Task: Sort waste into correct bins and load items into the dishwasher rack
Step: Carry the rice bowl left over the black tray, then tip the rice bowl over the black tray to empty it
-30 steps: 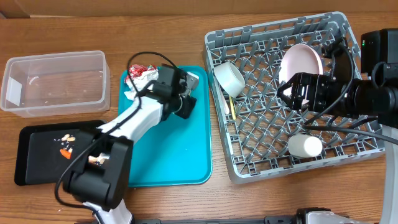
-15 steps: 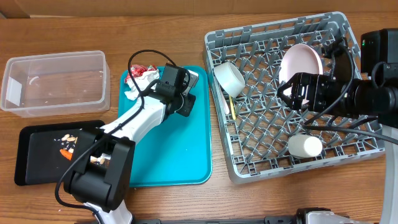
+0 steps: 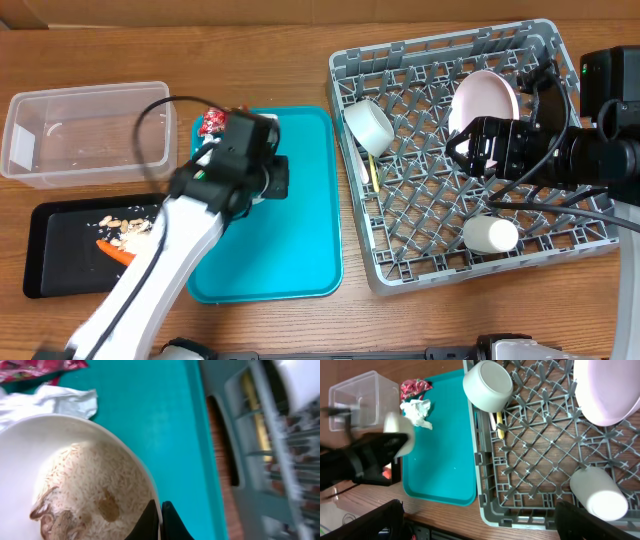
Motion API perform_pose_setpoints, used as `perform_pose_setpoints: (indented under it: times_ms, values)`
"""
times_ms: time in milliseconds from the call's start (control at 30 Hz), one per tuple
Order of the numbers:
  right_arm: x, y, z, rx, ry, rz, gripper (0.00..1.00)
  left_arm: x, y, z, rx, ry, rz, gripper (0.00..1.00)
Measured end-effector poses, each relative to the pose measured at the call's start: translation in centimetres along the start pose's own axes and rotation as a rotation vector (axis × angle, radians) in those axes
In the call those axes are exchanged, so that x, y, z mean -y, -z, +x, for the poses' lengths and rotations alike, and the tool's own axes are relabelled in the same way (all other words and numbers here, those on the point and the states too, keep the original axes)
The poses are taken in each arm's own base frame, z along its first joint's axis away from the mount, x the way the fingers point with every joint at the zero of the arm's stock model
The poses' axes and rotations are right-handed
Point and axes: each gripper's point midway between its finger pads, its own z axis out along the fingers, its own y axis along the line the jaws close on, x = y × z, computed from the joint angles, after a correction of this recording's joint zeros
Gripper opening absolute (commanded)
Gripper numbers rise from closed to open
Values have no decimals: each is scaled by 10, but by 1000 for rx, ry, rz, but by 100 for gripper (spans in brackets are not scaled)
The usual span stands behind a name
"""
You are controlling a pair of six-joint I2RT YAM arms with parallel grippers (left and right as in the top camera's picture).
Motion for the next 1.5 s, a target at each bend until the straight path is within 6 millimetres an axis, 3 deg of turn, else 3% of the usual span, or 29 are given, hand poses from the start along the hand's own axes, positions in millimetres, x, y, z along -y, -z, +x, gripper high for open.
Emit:
perform_pose_setpoints:
  times_ms: [167,500,633,833,1067,1500]
  values:
    - [0,0,0,0,-1,0,100,-9,43,8,27,131,22,4]
    - [0,0,0,0,0,0,100,-97,84,12,52,496,35,4]
    - [0,0,0,0,0,0,100,-130,90,13,102,599,126,4]
    - [0,0,0,0,0,0,100,-171,90,36,206,721,288,4]
    - [0,0,0,0,0,0,100,-211,97,48,469,744,479,4]
    - [0,0,0,0,0,0,100,-224,95,62,647,777,731,4]
